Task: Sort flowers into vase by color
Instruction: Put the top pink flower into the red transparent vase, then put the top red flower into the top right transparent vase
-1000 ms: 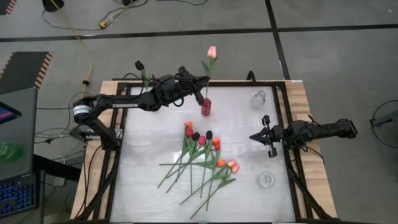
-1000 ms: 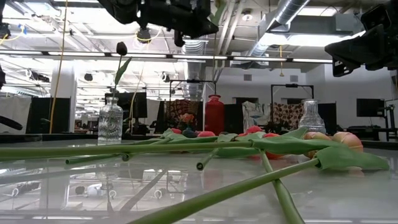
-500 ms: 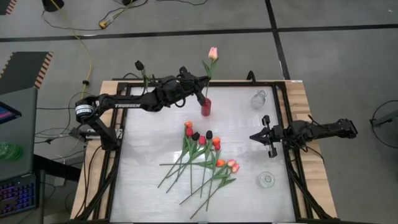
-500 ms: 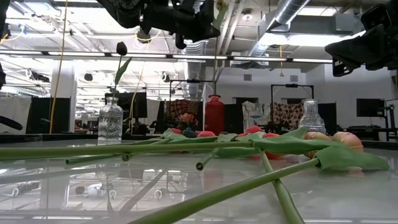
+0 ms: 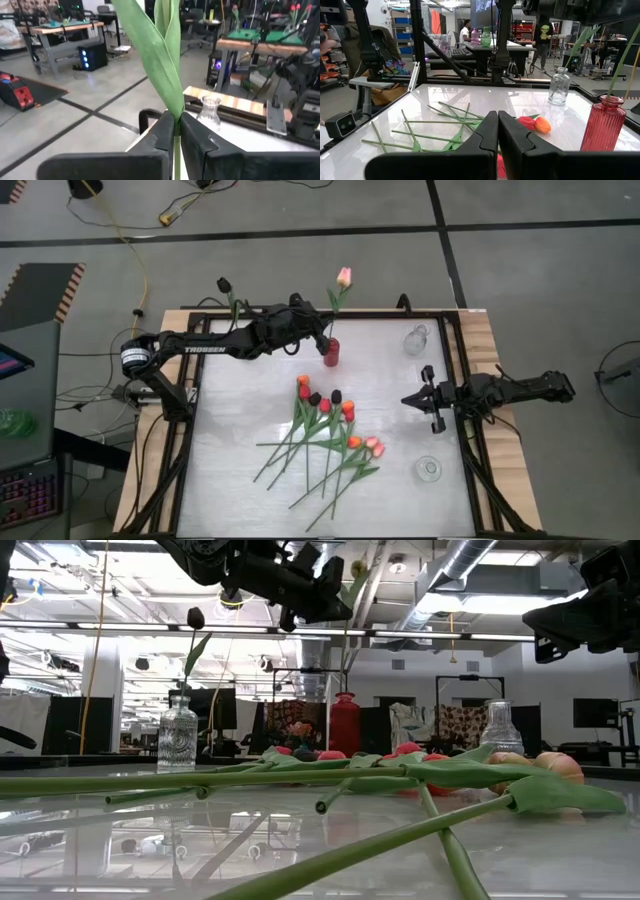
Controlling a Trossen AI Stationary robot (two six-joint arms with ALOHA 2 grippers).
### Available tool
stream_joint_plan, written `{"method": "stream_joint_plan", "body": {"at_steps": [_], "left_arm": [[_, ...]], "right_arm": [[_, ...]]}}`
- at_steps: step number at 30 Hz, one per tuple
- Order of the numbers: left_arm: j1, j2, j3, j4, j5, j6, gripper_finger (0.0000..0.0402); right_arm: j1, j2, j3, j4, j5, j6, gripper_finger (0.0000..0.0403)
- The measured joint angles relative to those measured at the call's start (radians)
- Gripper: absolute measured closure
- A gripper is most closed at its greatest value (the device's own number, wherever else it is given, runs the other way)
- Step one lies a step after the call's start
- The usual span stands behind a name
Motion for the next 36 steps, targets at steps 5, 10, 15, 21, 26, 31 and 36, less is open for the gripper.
{"method": "stream_joint_plan", "body": {"at_steps": [5, 10, 15, 21, 26, 31, 36], "left_arm": [[0.000, -0.001, 0.000, -0.060, 0.000, 0.025, 0.0336], [0.000, -0.031, 0.000, -0.166, -0.007, 0.060, 0.0285], [0.000, -0.082, 0.000, -0.323, -0.013, 0.077, 0.0256], [0.000, -0.135, 0.000, -0.525, 0.015, 0.020, 0.0249], [-0.006, -0.160, 0.000, -0.705, 0.116, -0.063, 0.0248], [-0.046, -0.159, 0.000, -0.848, 0.199, -0.136, 0.0248], [-0.117, -0.157, 0.000, -0.933, 0.217, -0.203, 0.0248]], "right_arm": [[0.000, 0.000, 0.000, 0.000, 0.000, 0.000, 0.0362], [0.000, 0.000, 0.000, 0.000, 0.000, 0.000, 0.0362], [0.000, 0.000, 0.000, 0.000, 0.000, 0.000, 0.0362], [0.000, 0.000, 0.000, 0.000, 0.000, 0.000, 0.0362], [0.000, 0.000, 0.000, 0.000, 0.000, 0.000, 0.0362], [0.000, 0.000, -0.001, 0.005, 0.001, 0.001, 0.0362], [0.000, 0.000, -0.001, 0.009, 0.002, 0.001, 0.0362]]}}
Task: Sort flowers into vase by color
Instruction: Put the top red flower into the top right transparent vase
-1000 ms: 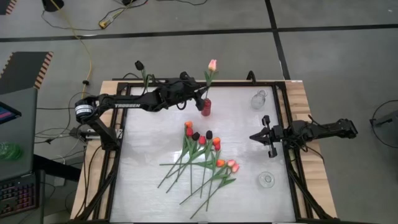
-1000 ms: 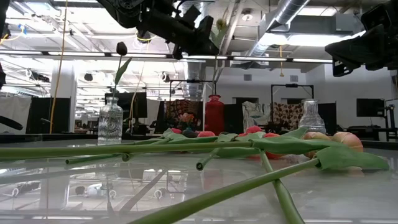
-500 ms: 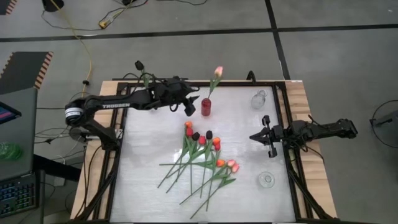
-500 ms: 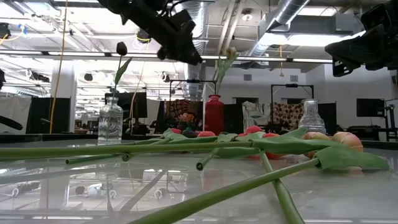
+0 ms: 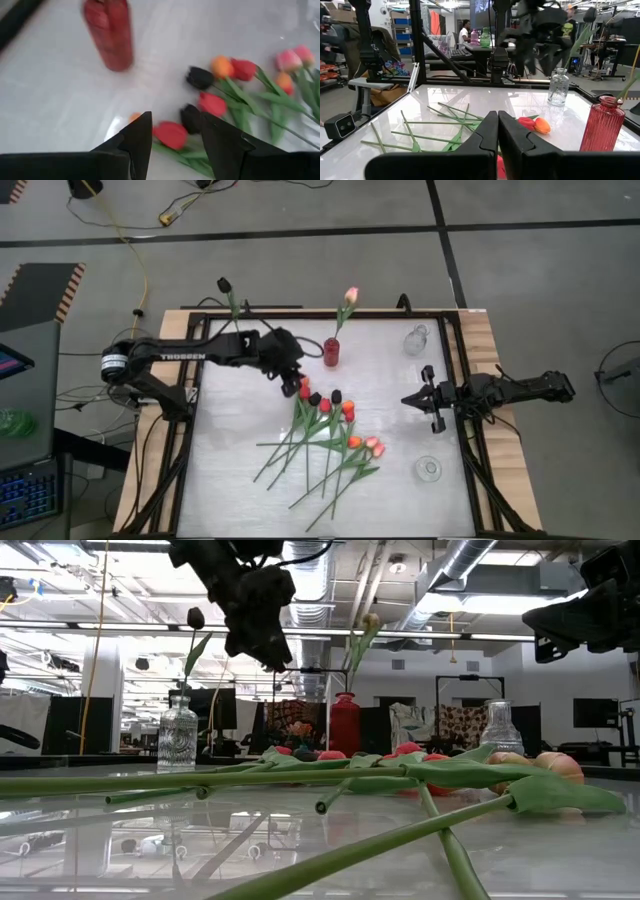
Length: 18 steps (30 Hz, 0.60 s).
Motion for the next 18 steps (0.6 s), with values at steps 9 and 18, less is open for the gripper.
{"method": "stream_joint_plan", "body": {"at_steps": [9, 18], "left_arm": [[-0.167, 0.000, 0.000, -0.049, -0.002, -0.348, 0.0249], [-0.313, 0.001, -0.070, -0.007, -0.135, -0.694, 0.0249]], "right_arm": [[0.000, 0.000, 0.000, 0.003, 0.000, 0.000, 0.0362], [0.000, 0.000, 0.000, 0.004, 0.000, 0.000, 0.0362]]}}
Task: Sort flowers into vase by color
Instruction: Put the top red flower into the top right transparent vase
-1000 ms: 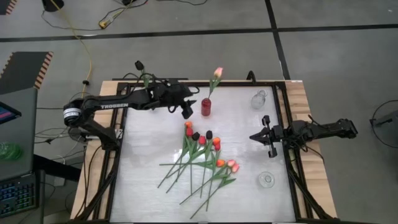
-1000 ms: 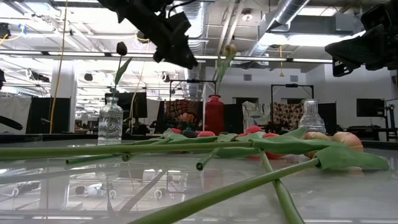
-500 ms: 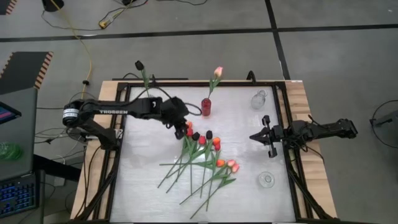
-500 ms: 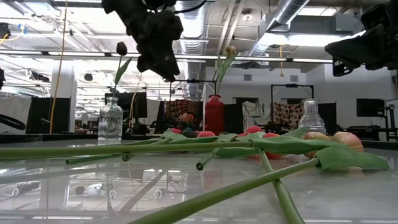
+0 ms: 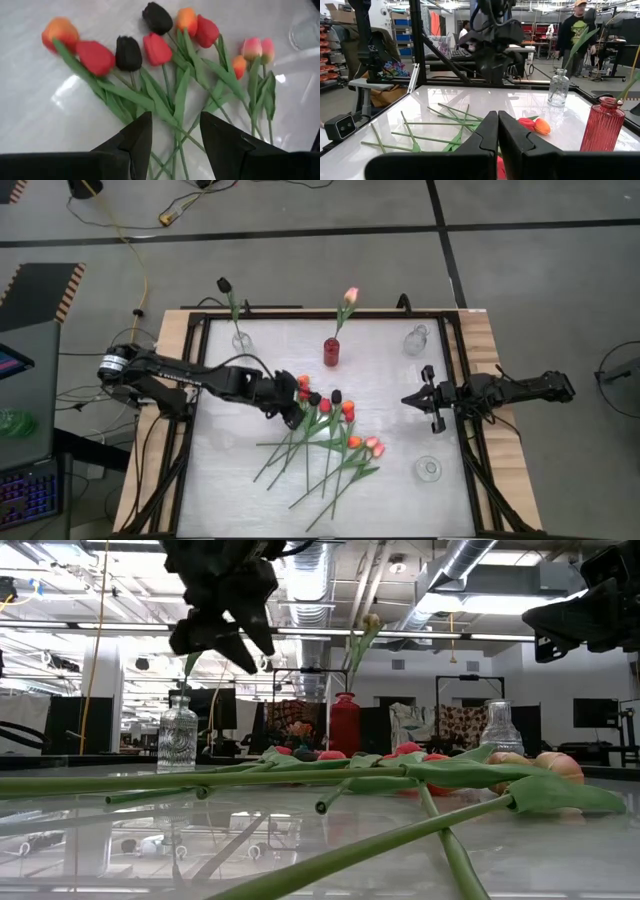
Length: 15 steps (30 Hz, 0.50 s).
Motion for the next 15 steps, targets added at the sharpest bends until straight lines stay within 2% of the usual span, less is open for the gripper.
{"method": "stream_joint_plan", "body": {"at_steps": [8, 15], "left_arm": [[-0.065, 0.000, -0.118, 0.193, -0.008, -0.164, 0.0249], [-0.078, 0.000, -0.203, 0.324, -0.034, -0.249, 0.0249]], "right_arm": [[0.000, 0.000, 0.000, -0.001, 0.000, 0.000, 0.0362], [0.000, 0.000, 0.000, -0.004, 0.000, 0.000, 0.0362]]}}
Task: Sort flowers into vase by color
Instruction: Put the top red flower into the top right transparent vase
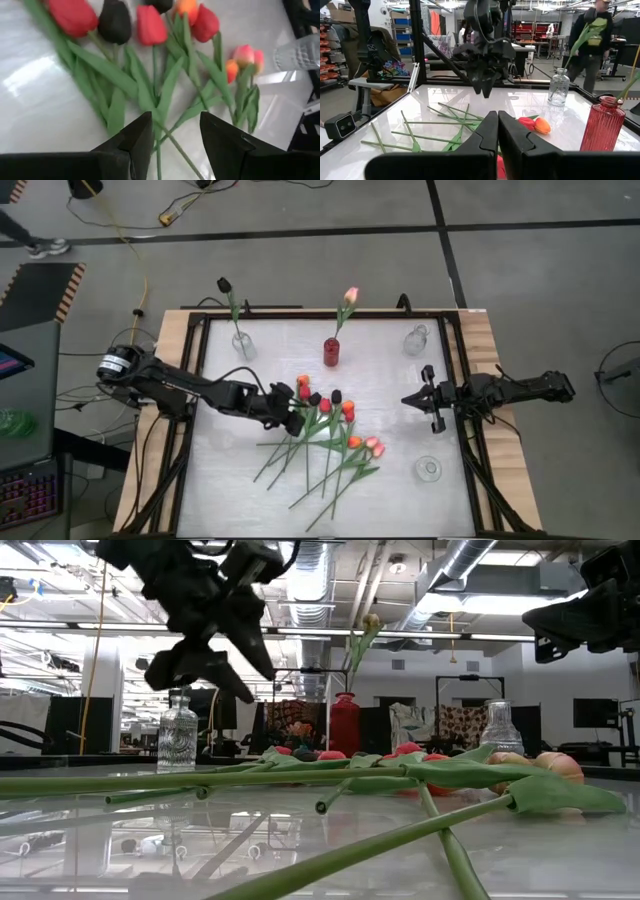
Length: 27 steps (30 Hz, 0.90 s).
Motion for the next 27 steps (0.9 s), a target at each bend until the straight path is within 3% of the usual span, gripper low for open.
{"method": "stream_joint_plan", "body": {"at_steps": [11, 20, 27], "left_arm": [[-0.002, 0.019, -0.069, 0.130, -0.025, -0.054, 0.0249], [0.000, 0.168, -0.069, 0.264, 0.097, -0.074, 0.0249], [0.012, 0.190, -0.068, 0.256, 0.078, -0.080, 0.0249]], "right_arm": [[0.000, 0.000, 0.000, 0.000, 0.000, 0.000, 0.0362], [0.000, 0.000, 0.000, -0.003, -0.003, 0.000, 0.0362], [0.000, 0.000, 0.001, -0.006, -0.003, 0.000, 0.0362]]}}
